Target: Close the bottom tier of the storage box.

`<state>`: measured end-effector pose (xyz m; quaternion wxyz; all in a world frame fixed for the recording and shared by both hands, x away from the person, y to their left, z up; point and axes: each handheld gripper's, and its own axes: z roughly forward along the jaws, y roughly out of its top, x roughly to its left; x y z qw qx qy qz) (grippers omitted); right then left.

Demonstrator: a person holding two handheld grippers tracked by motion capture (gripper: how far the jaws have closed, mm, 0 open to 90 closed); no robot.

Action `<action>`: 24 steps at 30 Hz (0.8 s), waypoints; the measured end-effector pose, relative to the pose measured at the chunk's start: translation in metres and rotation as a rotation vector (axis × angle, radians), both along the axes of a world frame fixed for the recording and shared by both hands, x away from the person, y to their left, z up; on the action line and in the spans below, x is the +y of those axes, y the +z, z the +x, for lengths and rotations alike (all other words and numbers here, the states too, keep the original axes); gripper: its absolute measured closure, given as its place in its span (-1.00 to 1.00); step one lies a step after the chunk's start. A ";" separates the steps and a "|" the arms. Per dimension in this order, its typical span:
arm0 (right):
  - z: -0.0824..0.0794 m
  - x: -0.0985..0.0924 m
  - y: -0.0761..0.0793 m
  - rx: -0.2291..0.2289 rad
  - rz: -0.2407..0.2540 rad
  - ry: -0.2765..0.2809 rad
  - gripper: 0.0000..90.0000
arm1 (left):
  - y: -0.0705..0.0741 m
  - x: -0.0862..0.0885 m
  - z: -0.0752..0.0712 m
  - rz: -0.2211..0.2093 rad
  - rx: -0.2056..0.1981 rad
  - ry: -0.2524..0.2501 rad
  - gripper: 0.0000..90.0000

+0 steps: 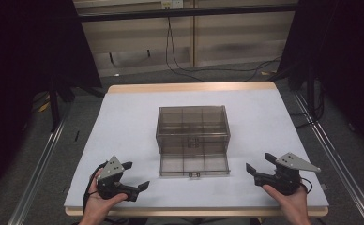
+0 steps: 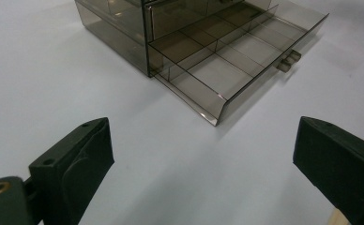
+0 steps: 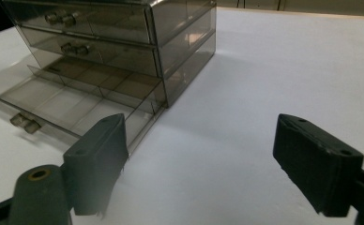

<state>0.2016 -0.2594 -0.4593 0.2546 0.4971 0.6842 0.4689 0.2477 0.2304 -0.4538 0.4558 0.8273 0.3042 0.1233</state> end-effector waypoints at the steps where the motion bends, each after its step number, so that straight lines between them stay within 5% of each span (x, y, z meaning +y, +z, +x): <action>1: 0.000 0.000 0.000 0.001 0.003 0.001 -0.63 | 0.000 0.000 0.000 -0.005 -0.001 0.004 -0.85; 11: 0.000 -0.004 0.000 0.042 0.018 0.005 -0.56 | 0.003 -0.004 -0.005 -0.015 -0.018 0.005 -0.75; 18: -0.001 -0.002 0.001 0.060 0.009 0.020 -0.51 | 0.006 -0.011 -0.007 -0.063 0.025 -0.014 -0.89; 24: -0.002 -0.003 0.001 0.060 0.003 0.016 -0.49 | 0.009 -0.019 -0.009 -0.036 0.024 -0.046 -0.84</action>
